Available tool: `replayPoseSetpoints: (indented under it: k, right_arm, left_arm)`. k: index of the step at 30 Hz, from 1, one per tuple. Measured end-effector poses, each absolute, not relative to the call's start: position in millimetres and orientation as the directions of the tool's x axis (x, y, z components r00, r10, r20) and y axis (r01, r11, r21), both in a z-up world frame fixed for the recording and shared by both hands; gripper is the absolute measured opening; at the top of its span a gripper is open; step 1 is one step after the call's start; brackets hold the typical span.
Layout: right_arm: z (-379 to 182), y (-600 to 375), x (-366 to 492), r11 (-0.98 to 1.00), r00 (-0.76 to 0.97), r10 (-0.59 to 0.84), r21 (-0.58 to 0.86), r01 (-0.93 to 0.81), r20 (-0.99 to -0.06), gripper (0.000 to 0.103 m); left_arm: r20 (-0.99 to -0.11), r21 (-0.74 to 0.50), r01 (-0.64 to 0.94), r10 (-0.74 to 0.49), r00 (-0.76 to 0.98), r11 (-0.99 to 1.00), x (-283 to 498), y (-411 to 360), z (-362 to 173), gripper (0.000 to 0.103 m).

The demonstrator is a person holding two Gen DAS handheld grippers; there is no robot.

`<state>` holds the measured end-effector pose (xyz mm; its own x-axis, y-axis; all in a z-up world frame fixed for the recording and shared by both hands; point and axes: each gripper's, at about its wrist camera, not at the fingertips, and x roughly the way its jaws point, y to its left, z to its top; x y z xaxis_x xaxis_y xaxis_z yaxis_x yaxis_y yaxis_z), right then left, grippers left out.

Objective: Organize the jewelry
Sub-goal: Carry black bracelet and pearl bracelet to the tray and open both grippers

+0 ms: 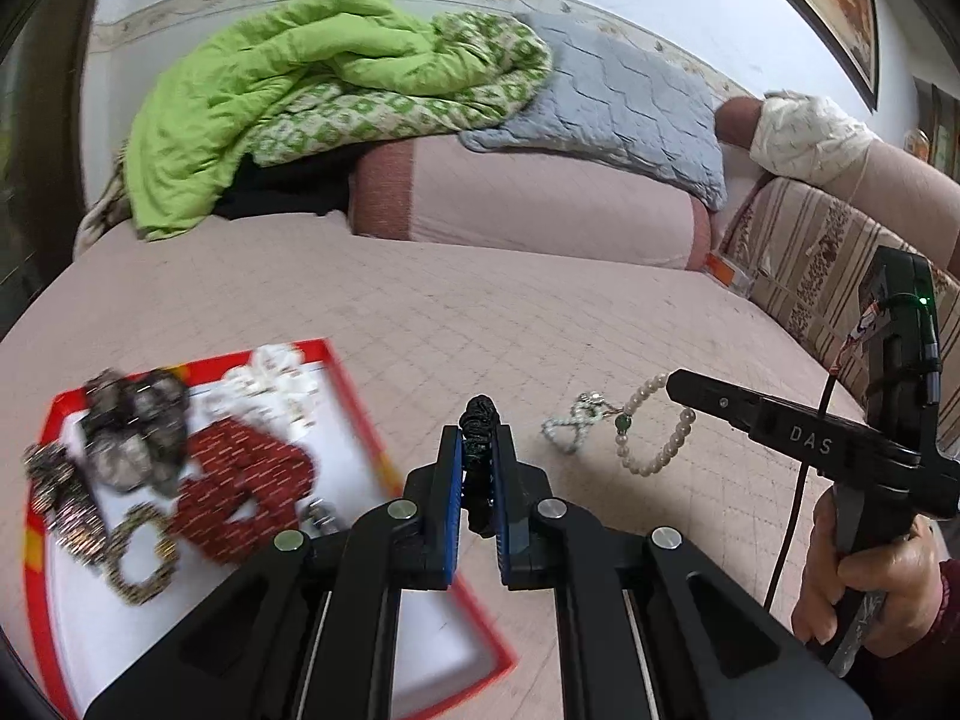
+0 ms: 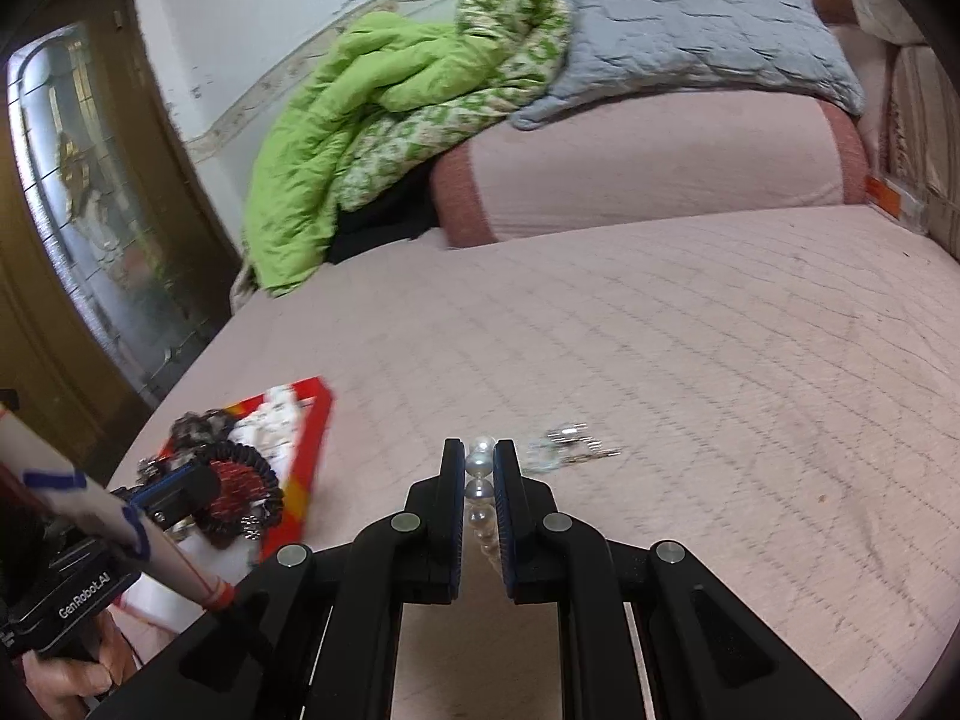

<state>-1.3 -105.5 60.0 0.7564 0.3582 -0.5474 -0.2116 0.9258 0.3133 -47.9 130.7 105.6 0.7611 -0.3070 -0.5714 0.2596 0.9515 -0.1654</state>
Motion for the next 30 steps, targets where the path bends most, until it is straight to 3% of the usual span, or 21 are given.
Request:
replayPoseSetpoints:
  k: [12,30]
  right_arm:
    - [82,-1,-51,0.843,0.675,0.537,0.355,-0.404,-0.506,0.01]
    - [65,134,-63,0.743,0.489,0.658,0.385,-0.548,-0.573,0.01]
  left_arm:
    - [-0.577,-0.22,0.071,-0.189,0.795,0.973,-99,242,99,0.009]
    - [-0.637,-0.306,-0.116,-0.112,0.763,0.945,-114,329,74,0.009]
